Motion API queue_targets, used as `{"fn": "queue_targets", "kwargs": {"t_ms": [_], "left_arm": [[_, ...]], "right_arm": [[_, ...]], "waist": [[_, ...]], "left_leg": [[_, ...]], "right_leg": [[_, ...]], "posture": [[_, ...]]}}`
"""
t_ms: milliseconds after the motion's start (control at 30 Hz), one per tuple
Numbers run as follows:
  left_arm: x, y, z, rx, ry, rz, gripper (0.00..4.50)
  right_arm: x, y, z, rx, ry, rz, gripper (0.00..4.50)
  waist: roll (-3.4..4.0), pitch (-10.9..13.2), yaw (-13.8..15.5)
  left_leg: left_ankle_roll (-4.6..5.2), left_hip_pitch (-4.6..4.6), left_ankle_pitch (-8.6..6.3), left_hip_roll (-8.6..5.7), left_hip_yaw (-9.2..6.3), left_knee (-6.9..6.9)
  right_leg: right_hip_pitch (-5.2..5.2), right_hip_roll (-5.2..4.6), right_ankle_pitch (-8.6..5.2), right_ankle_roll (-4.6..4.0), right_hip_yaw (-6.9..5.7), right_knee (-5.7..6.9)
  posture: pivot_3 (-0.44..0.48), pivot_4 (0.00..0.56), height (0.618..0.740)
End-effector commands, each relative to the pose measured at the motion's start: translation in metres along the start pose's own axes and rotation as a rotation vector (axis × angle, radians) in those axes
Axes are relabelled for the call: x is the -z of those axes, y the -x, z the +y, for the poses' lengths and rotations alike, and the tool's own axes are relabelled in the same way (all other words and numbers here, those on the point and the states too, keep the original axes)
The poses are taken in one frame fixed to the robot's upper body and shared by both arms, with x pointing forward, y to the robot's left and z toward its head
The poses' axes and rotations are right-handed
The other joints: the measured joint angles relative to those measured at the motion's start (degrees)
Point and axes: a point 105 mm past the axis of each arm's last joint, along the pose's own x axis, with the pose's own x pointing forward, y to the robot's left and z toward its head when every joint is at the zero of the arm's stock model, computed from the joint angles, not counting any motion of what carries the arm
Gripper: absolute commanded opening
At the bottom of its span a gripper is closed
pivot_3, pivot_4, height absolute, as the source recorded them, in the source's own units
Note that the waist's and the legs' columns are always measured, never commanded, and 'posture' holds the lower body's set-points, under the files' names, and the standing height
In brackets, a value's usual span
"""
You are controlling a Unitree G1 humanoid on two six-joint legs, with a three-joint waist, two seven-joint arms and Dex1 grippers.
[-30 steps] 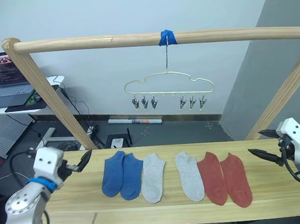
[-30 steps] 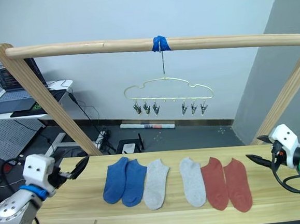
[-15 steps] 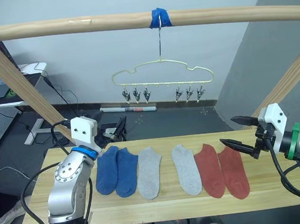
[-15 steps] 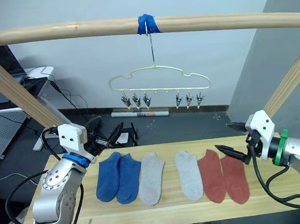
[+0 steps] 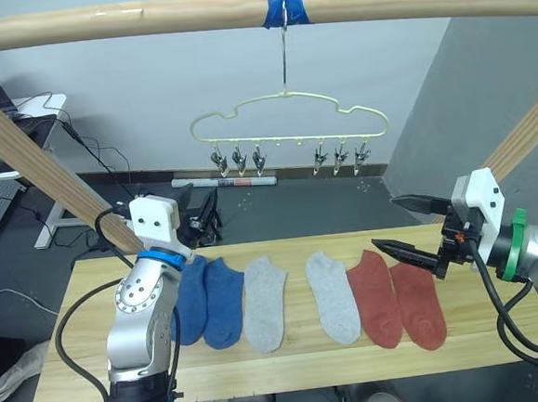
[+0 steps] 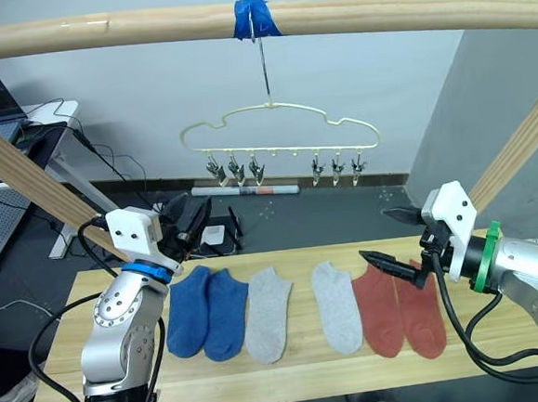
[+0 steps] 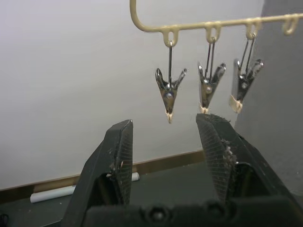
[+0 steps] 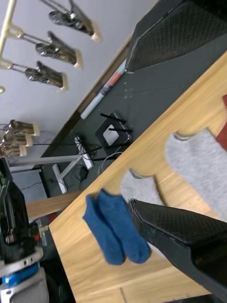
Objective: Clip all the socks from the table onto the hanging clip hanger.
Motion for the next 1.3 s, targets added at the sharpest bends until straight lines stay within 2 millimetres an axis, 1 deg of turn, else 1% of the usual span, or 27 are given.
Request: {"fn": "queue_targets", "kwargs": {"t_ms": [33,133,267,433,600,833,1300], "left_arm": [[-0.009,-0.008,-0.001,0.004,-0.01,-0.051,2.32],[-0.01,-0.014,0.001,0.002,-0.004,-0.065,2.32],[-0.012,-0.024,0.001,0.006,0.002,-0.088,2.32],[-0.011,-0.037,-0.001,0.028,0.007,-0.098,2.32],[-0.013,-0.042,-0.002,0.039,0.006,-0.114,2.32],[-0.024,-0.045,0.0,0.019,-0.017,-0.166,2.32],[-0.023,-0.051,-0.001,0.026,-0.004,-0.163,2.32]], "right_arm": [[-0.016,-0.003,0.011,-0.034,0.036,-0.049,4.5],[-0.021,-0.006,0.014,-0.046,0.037,-0.063,4.5],[-0.026,-0.009,0.016,-0.051,0.034,-0.078,4.5],[-0.031,-0.013,0.018,-0.064,0.031,-0.094,4.5],[-0.033,-0.014,0.02,-0.067,0.031,-0.098,4.5],[-0.034,-0.015,0.021,-0.077,0.025,-0.101,4.5],[-0.035,-0.018,0.022,-0.093,0.021,-0.105,4.5]], "waist": [[0.0,0.0,-0.1],[-0.05,0.1,-0.2],[-0.17,0.4,-0.4],[-0.26,0.8,-0.6],[-0.27,0.9,-1.1],[-0.29,1.0,-1.3],[-0.29,1.0,-1.3]], "left_leg": [[0.0,-0.13,0.0,0.0,0.0,0.03],[0.0,-0.43,0.01,0.0,-0.01,0.13],[0.0,-0.45,0.01,0.0,0.0,0.11],[0.0,-0.46,0.01,-0.01,-0.01,0.11],[0.0,-0.52,0.01,0.01,-0.01,0.08],[0.0,-0.52,0.01,0.01,-0.01,0.09],[-0.01,-0.53,0.01,0.01,-0.02,0.09]], "right_leg": [[-0.14,0.0,0.0,0.0,0.0,0.02],[-0.44,-0.01,0.03,0.02,-0.01,0.08],[-0.46,-0.03,0.02,0.02,-0.01,0.05],[-0.47,-0.03,0.02,0.02,-0.02,0.05],[-0.52,-0.11,0.02,0.02,-0.03,0.01],[-0.53,-0.12,0.02,0.03,-0.03,0.02],[-0.54,-0.12,0.02,0.03,-0.04,0.01]], "posture": [[-0.222,0.275,0.74],[-0.232,0.278,0.74],[-0.239,0.28,0.74],[-0.249,0.282,0.74],[-0.257,0.279,0.74],[-0.255,0.267,0.74],[-0.253,0.26,0.74]]}}
